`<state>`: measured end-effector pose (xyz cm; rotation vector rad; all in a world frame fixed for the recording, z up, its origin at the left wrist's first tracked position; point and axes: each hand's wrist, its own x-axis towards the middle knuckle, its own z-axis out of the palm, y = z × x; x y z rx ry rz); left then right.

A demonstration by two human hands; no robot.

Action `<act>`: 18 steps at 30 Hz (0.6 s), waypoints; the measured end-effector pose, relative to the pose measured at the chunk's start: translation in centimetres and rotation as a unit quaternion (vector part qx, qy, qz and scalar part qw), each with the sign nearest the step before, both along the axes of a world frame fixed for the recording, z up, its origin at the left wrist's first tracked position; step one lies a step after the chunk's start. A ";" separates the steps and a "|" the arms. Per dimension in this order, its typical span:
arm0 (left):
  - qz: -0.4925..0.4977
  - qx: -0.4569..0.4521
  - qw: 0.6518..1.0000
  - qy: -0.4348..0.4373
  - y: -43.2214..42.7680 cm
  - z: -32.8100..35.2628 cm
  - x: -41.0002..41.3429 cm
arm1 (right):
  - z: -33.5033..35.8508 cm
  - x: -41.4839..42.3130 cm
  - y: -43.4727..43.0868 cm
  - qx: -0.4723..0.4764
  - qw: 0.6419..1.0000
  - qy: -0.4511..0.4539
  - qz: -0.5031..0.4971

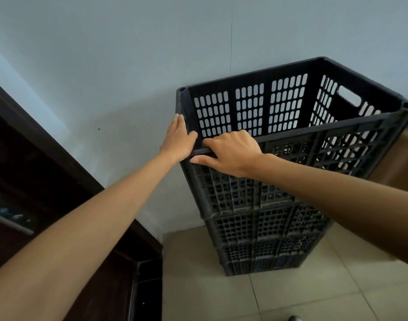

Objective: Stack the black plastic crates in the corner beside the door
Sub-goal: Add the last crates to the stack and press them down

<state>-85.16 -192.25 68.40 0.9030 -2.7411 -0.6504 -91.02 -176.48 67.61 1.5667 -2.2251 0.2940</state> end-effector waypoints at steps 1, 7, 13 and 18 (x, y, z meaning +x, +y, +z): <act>0.000 -0.002 1.000 0.001 0.0 0.0 0.0 | -0.1 0.0 -0.1 -0.003 1.000 0.010 -0.003; 0.000 -0.006 1.000 0.006 0.2 0.2 0.0 | -0.2 0.0 -0.1 -0.018 0.999 0.037 -0.002; 0.037 0.007 0.998 0.054 0.6 0.5 0.5 | 0.0 0.5 0.2 -0.015 0.999 0.022 -0.017; 0.064 -0.007 0.995 0.070 1.5 0.7 2.4 | 1.7 0.1 1.4 0.087 0.995 -0.049 0.024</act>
